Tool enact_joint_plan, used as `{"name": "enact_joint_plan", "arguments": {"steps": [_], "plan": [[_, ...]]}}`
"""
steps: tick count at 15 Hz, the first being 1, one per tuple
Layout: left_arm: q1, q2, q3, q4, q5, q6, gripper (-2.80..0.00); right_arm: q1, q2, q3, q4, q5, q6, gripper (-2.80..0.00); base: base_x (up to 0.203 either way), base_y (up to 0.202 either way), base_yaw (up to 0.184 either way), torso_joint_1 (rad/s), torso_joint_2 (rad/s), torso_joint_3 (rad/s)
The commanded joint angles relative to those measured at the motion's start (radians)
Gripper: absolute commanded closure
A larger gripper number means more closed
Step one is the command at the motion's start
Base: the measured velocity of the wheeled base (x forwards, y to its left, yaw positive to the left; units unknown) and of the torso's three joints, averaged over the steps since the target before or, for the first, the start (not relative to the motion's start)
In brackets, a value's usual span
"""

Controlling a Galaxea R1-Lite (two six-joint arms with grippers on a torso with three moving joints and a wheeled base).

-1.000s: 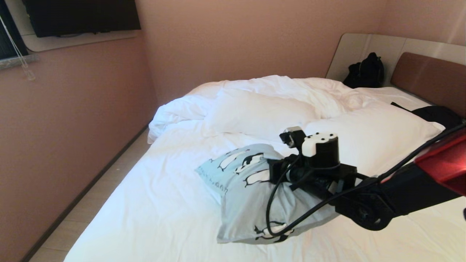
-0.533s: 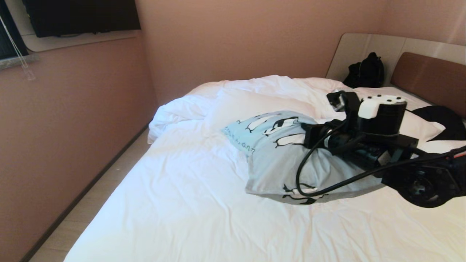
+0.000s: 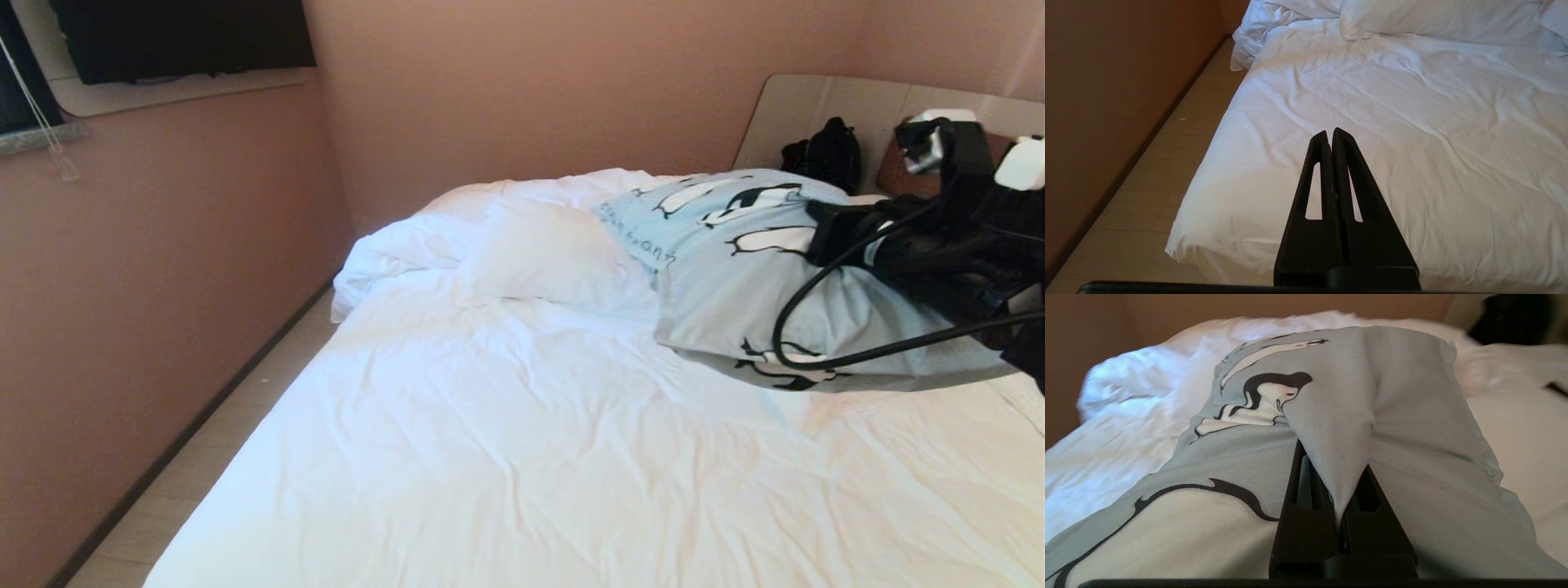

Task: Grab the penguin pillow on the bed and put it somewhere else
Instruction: Move to the head of the bed

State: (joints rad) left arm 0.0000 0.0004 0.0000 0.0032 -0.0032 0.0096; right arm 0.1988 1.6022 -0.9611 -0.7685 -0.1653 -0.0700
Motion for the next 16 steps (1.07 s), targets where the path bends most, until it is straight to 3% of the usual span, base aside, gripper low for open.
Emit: {"name": "enact_joint_plan", "arguments": {"steps": [1, 9, 16], "plan": [[0.0, 0.0, 0.0, 0.0, 0.0, 0.0, 0.0, -0.058, -0.037, -0.002, -0.006, 0.0, -0.028, 0.0, 0.0, 0.0, 0.0, 0.0, 0.0, 0.0], [0.0, 0.0, 0.0, 0.0, 0.0, -0.002, 0.0, -0.226, -0.035, -0.057, -0.006, 0.013, -0.029, 0.0, 0.001, -0.017, -0.001, 0.0, 0.0, 0.001], [0.0, 0.0, 0.0, 0.0, 0.0, -0.003, 0.0, -0.314, -0.023, -0.078, -0.003, 0.035, -0.024, 0.0, 0.0, -0.185, 0.003, -0.001, 0.0, 0.001]]}}
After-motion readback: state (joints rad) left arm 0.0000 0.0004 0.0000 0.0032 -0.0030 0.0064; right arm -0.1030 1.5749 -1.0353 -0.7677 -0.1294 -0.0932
